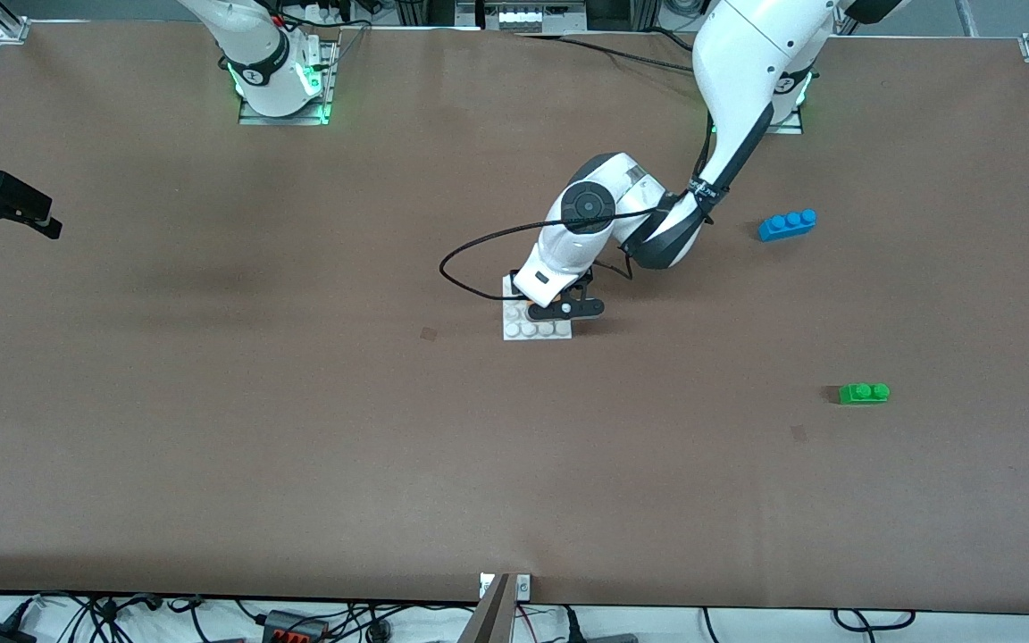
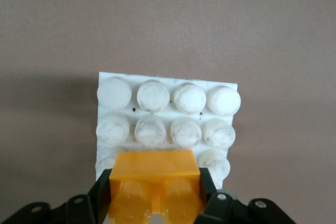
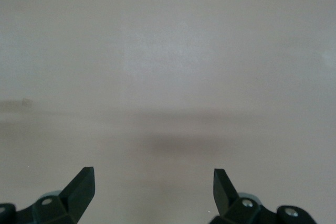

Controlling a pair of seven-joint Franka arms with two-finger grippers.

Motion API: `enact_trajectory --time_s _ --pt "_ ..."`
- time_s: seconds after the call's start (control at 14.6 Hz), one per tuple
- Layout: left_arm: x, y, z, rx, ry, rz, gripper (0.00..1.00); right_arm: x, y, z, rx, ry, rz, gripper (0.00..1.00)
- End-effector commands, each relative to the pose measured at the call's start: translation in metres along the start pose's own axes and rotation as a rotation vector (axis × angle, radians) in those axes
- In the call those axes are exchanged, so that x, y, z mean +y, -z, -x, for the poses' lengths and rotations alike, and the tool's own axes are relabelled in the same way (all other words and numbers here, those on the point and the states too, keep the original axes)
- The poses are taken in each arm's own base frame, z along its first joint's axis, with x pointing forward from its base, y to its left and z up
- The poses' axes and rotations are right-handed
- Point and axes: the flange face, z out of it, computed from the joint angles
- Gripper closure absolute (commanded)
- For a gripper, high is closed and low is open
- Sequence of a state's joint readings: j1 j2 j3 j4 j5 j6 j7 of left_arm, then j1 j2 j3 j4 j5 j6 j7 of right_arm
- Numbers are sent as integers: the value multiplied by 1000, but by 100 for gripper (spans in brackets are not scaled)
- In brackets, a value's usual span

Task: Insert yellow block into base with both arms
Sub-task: 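Lower the yellow brick and press it onto the plate studs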

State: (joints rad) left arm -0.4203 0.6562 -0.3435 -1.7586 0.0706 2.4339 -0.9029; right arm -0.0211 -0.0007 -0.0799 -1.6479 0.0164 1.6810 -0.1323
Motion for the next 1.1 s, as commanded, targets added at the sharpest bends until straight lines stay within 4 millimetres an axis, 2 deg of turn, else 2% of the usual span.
enact_trajectory --time_s 0.0,0.69,1.03 --pt "6 -9 -3 10 10 -3 46 3 6 1 -4 -2 -16 0" --pt "8 -11 -4 11 13 0 45 5 6 3 -14 -6 -18 0" --pt "12 -12 2 24 3 19 48 5 6 3 -14 -8 -18 0"
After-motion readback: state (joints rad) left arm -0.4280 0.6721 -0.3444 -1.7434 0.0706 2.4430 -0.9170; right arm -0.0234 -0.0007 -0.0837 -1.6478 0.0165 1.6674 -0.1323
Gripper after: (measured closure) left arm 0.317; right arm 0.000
